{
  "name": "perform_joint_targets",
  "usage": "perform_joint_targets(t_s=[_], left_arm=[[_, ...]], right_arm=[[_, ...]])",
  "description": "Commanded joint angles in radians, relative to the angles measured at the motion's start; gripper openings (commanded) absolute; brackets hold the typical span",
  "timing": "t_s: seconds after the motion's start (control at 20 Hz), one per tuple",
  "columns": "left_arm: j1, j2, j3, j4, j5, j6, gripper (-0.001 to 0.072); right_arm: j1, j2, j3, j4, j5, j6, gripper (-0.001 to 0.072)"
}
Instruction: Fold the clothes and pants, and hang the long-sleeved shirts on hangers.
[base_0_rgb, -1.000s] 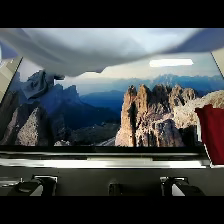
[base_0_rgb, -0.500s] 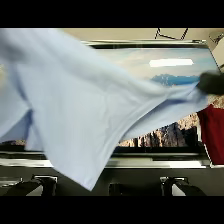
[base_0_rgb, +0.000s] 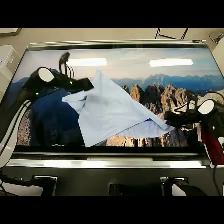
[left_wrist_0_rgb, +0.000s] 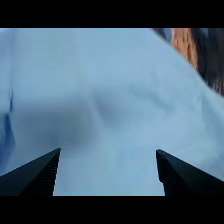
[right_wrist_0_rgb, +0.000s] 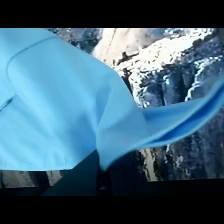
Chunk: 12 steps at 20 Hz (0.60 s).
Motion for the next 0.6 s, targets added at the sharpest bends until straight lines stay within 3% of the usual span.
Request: perform_joint_targets(t_s=[0.0, 0.05, 0.15, 0.2, 0.25, 0.4, 0.55], left_arm=[[0.048, -0.042, -0.013, 0.039, -0.452, -0.032, 0.0718], [0.076, -0.016, -0.040, 0.060, -0.532, -0.032, 0.0717], [0.114, 0.082, -0.184, 0.061, -0.531, -0.027, 0.0716], [0.123, 0.138, -0.288, 0.061, -0.489, -0.025, 0.0690], [0.128, 0.197, -0.417, 0.058, -0.428, -0.024, 0.0539], [0.131, 0.312, -0.763, -0.093, -0.261, 0.027, 0.0524], [0.129, 0.324, -0.950, -0.274, -0.117, 0.100, 0.0524]], right_arm=[[0.001, -0.008, -0.037, -0.027, -0.039, -0.016, 0.0038], [0.001, -0.008, -0.037, -0.030, -0.037, -0.016, 0.0039], [0.001, -0.008, -0.037, -0.030, -0.035, -0.016, 0.0039], [0.001, -0.008, -0.037, -0.030, -0.035, -0.016, 0.0039], [0.001, -0.008, -0.037, -0.031, -0.035, -0.016, 0.0039], [0.001, -0.008, -0.037, -0.031, -0.039, -0.016, 0.0039], [0.001, -0.008, -0.037, -0.030, -0.057, -0.016, 0.0039]])
